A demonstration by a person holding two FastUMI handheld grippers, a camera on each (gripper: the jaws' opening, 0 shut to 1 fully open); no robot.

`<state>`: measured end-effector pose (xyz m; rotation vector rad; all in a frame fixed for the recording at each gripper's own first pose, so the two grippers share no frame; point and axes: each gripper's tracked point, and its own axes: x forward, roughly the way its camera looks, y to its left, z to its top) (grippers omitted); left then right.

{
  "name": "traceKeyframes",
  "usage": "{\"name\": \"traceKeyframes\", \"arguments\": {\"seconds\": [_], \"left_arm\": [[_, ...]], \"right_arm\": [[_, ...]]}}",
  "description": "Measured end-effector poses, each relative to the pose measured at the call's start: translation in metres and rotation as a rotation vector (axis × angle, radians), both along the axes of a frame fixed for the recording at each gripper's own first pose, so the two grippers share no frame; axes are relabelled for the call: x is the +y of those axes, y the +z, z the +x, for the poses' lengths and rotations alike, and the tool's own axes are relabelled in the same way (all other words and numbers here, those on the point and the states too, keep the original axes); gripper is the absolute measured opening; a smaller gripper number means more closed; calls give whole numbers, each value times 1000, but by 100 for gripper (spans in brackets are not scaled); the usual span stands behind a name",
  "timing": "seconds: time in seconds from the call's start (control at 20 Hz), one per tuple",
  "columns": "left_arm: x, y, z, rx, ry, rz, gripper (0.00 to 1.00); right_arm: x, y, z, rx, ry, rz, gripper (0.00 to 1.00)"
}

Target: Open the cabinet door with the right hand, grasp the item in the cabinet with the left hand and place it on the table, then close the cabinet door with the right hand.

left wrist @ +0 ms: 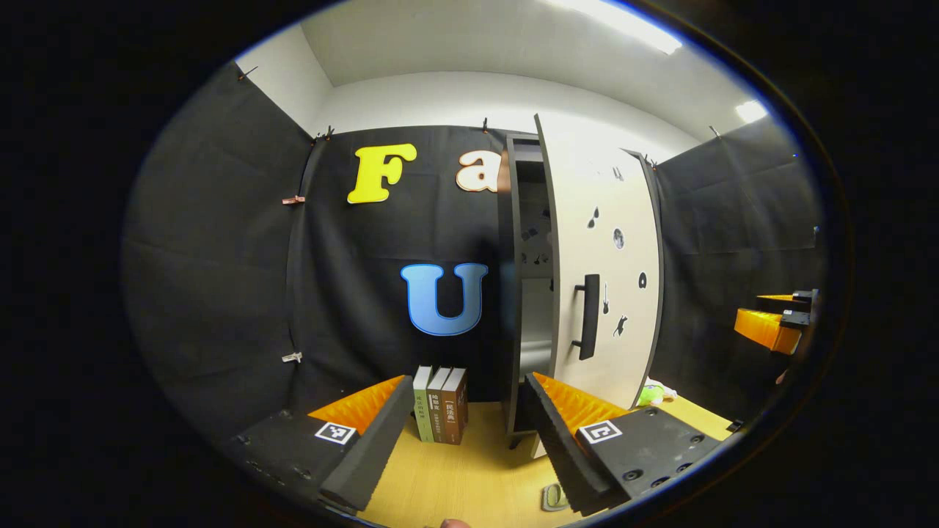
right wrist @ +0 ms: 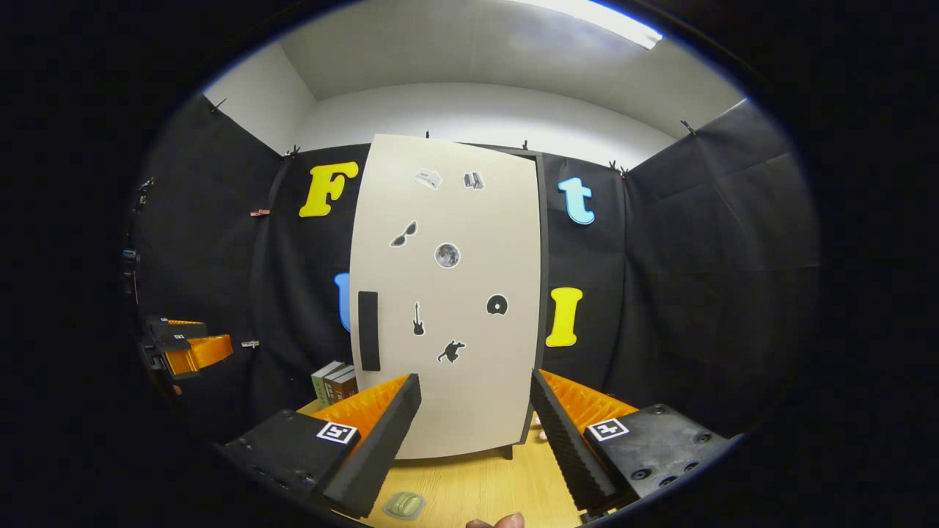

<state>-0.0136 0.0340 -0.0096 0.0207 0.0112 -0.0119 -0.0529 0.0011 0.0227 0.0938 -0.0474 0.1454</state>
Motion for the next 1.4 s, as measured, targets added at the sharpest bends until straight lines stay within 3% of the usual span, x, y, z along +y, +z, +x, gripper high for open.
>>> {"name": "traceKeyframes", "arguments": {"seconds": [1.4], "left_arm": [[-14,-1,-18,5,7,7,94]], "right_arm": [[-24,6,-15,-6,14,-3,98]]}}
